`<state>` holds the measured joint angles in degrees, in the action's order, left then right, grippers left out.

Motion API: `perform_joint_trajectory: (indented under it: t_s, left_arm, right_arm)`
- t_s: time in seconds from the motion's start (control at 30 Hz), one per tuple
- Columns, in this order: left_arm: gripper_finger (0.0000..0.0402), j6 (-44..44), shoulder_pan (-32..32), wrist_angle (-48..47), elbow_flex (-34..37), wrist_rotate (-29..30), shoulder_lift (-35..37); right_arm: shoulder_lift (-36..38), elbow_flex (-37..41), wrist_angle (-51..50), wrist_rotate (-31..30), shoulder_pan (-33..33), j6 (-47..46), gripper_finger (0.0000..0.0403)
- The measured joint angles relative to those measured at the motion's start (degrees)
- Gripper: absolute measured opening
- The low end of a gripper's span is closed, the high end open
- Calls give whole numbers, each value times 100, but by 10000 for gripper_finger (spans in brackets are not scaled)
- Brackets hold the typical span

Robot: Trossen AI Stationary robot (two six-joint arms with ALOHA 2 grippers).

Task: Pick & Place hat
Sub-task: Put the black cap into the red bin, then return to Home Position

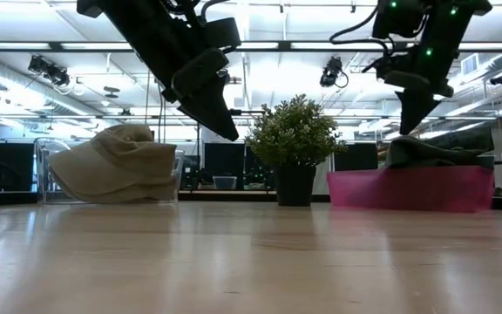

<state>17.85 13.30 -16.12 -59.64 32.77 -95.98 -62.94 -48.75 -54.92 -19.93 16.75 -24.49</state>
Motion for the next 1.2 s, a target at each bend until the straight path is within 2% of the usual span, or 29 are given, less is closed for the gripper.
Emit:
perform_joint_trajectory:
  t_s: [0.23,0.5,0.67,0.83,0.9,0.97,1.2]
  left_arm:
    - [181,2,0,2,0,2,0]
    - [181,2,0,0,0,2,0]
    - [181,86,0,-100,9,11,118]
    - [181,194,0,-435,7,141,807]
    - [181,323,4,-751,7,401,1216]
    - [181,418,15,-1109,5,622,1604]
    - [181,510,4,-2010,4,653,2746]
  right_arm:
    - [-43,0,375,200,-10,-77,3]
    - [-482,8,-822,88,-6,-1239,2]
    - [-665,50,-914,-122,-12,-930,2]
    - [-366,-413,-1062,-743,-255,-814,2]
    - [-157,-626,-1006,-832,-480,-802,3]
    - [116,-753,-796,-891,-792,-728,4]
    - [969,-769,-29,-1303,-2106,-605,5]
